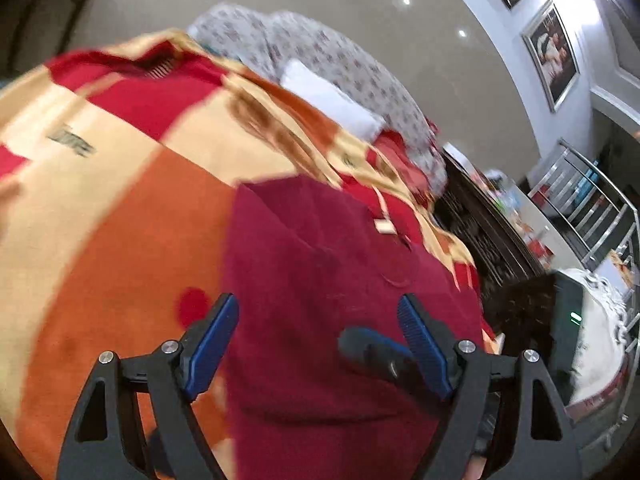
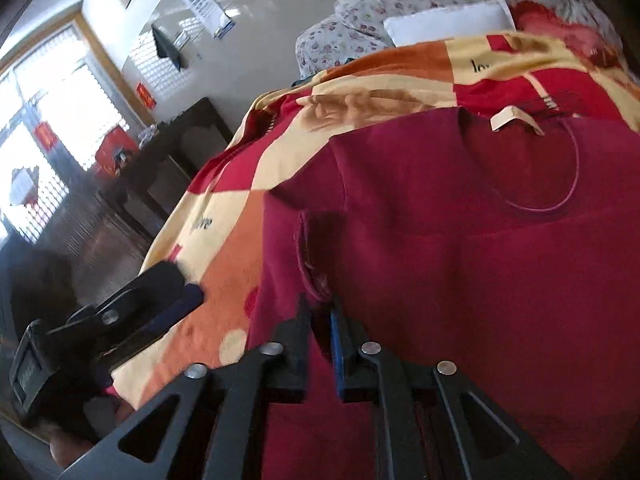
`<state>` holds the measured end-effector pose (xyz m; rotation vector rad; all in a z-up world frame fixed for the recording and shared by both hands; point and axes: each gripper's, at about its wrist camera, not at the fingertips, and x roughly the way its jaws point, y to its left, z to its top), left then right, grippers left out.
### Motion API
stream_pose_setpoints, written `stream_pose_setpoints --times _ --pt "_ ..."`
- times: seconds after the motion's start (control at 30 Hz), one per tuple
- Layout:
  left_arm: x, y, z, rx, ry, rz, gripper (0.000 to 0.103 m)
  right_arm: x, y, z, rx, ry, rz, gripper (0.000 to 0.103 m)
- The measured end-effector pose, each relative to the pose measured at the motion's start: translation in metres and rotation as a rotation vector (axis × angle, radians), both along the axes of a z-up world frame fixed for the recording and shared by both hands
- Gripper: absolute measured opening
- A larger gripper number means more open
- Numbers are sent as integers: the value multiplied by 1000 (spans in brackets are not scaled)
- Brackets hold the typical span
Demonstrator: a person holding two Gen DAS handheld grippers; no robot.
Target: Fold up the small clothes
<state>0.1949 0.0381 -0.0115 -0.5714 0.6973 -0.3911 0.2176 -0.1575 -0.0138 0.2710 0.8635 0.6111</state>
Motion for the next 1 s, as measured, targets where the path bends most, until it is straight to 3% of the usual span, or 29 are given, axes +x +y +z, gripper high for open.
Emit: stream_pose_setpoints --times 0.03,0.07,0.17,0.23,0.4,0.57,0.63,0.7,0.97,1.0 --pt "5 -5 -3 -4 17 -14 81 -9 -6 3 -5 -15 -2 66" --pt "11 -10 -6 -9 37 -32 81 -22 -18 9 -24 -52 -18 78" --pt "22 -25 -17 -3 76 -78 81 -53 -41 15 -142 -109 -26 78" --pt "25 -36 -22 52 77 -91 81 -69 -58 17 -223 -126 -46 78" --pt "20 -55 -18 160 -36 -126 80 -108 -93 -8 -322 -125 -48 78" --pt "16 -55 -13 197 -87 -81 61 -105 -105 -23 -273 -107 -68 78" --pt "18 -54 -13 196 -76 -87 60 -105 -105 -26 -283 -100 -68 79" --pt "20 -54 -13 186 -76 -87 48 -107 -102 -26 -289 -110 -65 80" --pt "37 -52 -24 162 13 -58 46 -111 -105 -26 -275 -110 -67 80" --pt "38 -52 -24 165 13 -47 38 -111 -105 -26 -275 -110 -67 80"
